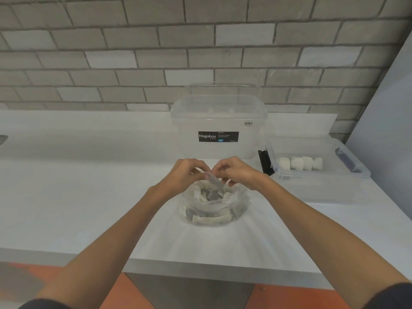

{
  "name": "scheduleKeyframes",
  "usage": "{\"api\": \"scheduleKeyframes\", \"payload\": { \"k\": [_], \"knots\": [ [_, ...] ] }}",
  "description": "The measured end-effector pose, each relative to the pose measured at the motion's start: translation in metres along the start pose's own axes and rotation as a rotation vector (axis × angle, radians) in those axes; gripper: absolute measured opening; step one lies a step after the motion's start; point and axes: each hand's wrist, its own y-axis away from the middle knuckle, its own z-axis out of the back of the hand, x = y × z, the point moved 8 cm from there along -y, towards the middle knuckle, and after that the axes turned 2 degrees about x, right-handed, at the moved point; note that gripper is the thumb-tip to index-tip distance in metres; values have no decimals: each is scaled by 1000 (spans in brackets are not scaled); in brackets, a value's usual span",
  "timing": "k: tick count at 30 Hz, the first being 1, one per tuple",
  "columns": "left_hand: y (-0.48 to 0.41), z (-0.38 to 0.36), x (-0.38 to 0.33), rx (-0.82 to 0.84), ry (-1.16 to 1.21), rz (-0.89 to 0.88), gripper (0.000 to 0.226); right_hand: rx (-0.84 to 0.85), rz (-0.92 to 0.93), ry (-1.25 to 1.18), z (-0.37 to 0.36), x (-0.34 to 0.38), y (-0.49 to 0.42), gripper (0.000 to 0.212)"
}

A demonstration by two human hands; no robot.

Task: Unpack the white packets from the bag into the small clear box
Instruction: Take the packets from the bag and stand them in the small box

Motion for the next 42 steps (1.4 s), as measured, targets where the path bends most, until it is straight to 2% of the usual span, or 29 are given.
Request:
{"api": "scheduleKeyframes", "payload": {
  "k": [3,6,10,14,18,24,30,33,36,38,42],
  "knots": [
    [-2,10,4,15,-106,23,4,-43,21,194,-3,2,-5,15],
    [-3,21,3,18,-153,32,4,-34,97,505,-17,5,-9,27],
    [-3,32,3,11,-169,52,3,-7,147,821,-38,2,-8,24],
    [-4,39,3,-16,-149,61,6,-5,159,904,-46,-3,-10,15],
    [-2,43,0,-45,-159,55,9,-6,130,861,-40,-4,-10,8],
    [0,46,1,-40,-194,69,15,-91,105,463,-4,6,0,9],
    [1,42,5,-28,-191,81,23,-184,-37,-166,30,-6,20,7],
    [1,35,3,-17,-166,74,21,-184,-107,-459,29,-11,25,5],
    [0,25,-1,-14,-91,70,7,-171,-180,-790,18,-15,26,3],
    [0,19,-5,-17,-29,63,12,-139,-239,-1022,6,-16,27,4],
    [-2,13,-19,-90,120,21,15,-48,-280,-1212,-17,-8,29,7]
  ]
}}
